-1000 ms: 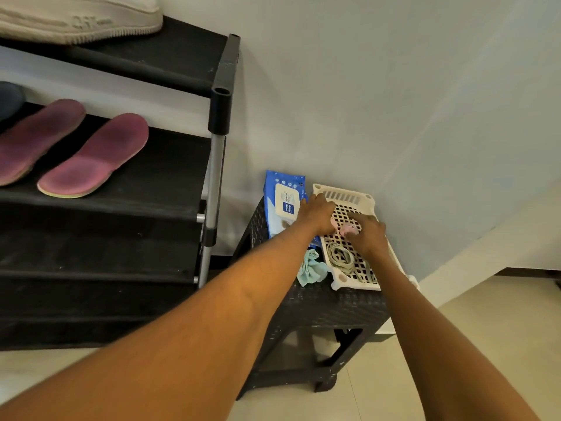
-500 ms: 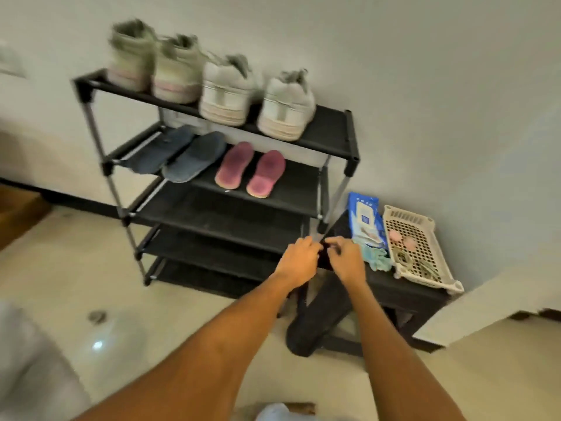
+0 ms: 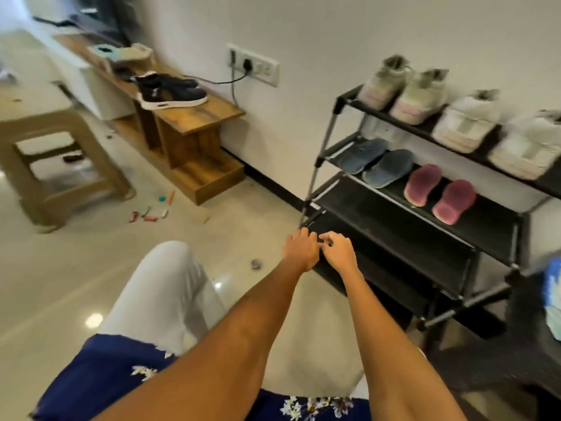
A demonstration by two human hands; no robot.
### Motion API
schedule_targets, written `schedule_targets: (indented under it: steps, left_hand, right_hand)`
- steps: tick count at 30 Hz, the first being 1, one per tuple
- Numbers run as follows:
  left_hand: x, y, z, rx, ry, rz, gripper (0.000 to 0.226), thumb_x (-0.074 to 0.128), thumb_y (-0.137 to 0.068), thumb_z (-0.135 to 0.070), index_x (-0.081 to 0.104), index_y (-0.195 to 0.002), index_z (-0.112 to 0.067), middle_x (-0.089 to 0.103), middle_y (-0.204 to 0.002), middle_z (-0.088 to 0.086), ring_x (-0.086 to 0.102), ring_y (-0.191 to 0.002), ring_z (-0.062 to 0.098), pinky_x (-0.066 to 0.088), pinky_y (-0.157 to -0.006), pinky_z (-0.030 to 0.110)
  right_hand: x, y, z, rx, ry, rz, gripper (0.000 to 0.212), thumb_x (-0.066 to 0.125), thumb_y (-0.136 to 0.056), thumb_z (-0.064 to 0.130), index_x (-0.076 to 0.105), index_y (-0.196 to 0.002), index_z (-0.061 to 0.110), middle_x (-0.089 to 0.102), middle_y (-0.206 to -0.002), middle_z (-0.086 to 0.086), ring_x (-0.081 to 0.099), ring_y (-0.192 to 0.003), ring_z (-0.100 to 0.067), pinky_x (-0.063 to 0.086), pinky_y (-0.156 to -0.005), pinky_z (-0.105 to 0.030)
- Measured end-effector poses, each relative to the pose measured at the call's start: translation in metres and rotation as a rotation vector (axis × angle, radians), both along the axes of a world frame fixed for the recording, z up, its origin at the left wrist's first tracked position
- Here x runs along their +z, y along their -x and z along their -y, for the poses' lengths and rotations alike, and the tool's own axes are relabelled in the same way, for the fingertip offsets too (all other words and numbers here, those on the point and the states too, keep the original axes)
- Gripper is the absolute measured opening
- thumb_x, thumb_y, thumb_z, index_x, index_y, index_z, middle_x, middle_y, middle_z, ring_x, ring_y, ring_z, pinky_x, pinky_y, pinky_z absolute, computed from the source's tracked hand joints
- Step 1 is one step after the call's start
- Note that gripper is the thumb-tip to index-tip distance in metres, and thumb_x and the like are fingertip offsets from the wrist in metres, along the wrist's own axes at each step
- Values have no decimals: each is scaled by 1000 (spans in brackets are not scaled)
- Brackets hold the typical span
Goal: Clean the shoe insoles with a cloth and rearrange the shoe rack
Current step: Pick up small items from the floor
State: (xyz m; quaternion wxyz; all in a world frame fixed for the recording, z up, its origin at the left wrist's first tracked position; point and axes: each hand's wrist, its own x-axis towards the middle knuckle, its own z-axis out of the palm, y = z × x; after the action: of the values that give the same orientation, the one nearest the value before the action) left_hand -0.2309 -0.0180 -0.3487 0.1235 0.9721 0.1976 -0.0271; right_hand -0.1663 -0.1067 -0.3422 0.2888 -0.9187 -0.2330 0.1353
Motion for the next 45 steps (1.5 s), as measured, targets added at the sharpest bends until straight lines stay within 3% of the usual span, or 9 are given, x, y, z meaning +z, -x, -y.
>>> schedule_targets:
  steps: [5, 11, 14, 18, 28, 32, 35, 40, 45]
  left_hand:
    - [-40, 39, -56, 180, 142, -76, 36, 35, -97, -20, 42, -131, -10, 43, -134, 13, 40, -124, 30, 35, -99, 40]
    - [-143, 43, -109, 317, 273, -188, 44, 33, -99, -25, 33, -140, -11, 39, -140, 12, 39, -125, 28, 35, -102, 39]
    - [-202, 32, -133, 381, 295, -246, 39, 29, -100, -29, 37, -134, -12, 44, -134, 10, 42, -121, 27, 36, -98, 38]
    - [-283, 12, -160, 474, 314, -259, 43, 28, -101, -34, 32, -139, -13, 44, -135, 9, 43, -121, 26, 36, -99, 38]
    - [-426, -6, -187, 473, 222, -359, 57, 27, -100, -37, 12, -149, -11, 22, -153, 12, 18, -142, 30, 18, -114, 47]
    - [-447, 15, -178, 528, 225, -360, 54, 39, -97, -34, 29, -144, -10, 36, -144, 13, 33, -133, 32, 25, -109, 48]
    - [-450, 32, -176, 560, 204, -331, 50, 50, -91, -31, 44, -135, -8, 50, -132, 14, 46, -122, 33, 35, -101, 50]
    - [-440, 53, -182, 652, 232, -363, 52, 39, -95, -29, 27, -142, -10, 34, -143, 11, 31, -133, 29, 26, -108, 47]
    - [-441, 73, -188, 838, 269, -416, 61, 47, -93, -32, 19, -143, -11, 24, -148, 11, 25, -135, 29, 28, -108, 42]
  right_hand:
    - [-31, 33, -81, 152, 108, -61, 28, 49, -89, 10, 65, -112, 8, 63, -115, -16, 56, -110, -34, 46, -86, -35]
    - [-126, 32, -144, 272, 228, -136, 34, 53, -87, 9, 61, -119, 17, 61, -116, -6, 55, -107, -21, 48, -87, -32]
    - [-188, 13, -171, 327, 290, -155, 37, 53, -90, 13, 54, -127, 19, 56, -123, -4, 46, -119, -20, 44, -92, -31]
    - [-271, -19, -208, 336, 331, -125, 39, 48, -93, 9, 46, -131, 17, 51, -129, -4, 43, -121, -20, 43, -87, -27]
    - [-431, -71, -272, 309, 413, -99, 53, 53, -92, 15, 36, -142, 20, 32, -144, -7, 35, -127, -26, 45, -89, -35]
    - [-451, -73, -271, 314, 438, -80, 41, 55, -90, 9, 49, -130, 18, 43, -131, -11, 43, -118, -28, 45, -81, -33]
    - [-448, -62, -264, 288, 301, -103, 40, 60, -87, 7, 54, -125, 16, 49, -126, -11, 49, -112, -27, 46, -80, -33]
    - [-434, -4, -254, 452, 242, -144, 39, 64, -84, 13, 57, -122, 19, 51, -123, -6, 50, -112, -24, 45, -82, -29]
    - [-438, 52, -246, 495, 237, -214, 36, 64, -86, 20, 56, -122, 21, 52, -121, -6, 52, -110, -23, 47, -80, -28]
